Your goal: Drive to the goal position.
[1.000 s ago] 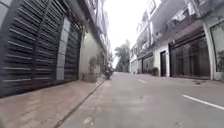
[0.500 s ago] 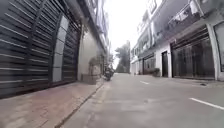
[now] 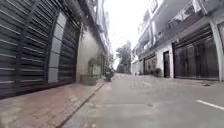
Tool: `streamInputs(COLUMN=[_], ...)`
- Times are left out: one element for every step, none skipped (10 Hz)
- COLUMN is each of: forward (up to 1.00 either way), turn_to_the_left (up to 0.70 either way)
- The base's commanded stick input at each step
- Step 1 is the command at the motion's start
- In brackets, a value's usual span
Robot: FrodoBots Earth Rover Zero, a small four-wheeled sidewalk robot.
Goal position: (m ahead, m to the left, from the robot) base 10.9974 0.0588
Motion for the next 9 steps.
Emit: streamInputs(forward=[0.50,0.50,0.50,0.50,0.50,0.50,0.50,0.50,0.50], turn_to_the_left=[0.00,0.00,0.00,0.00,0.00,0.00,0.00,0.00,0.00])
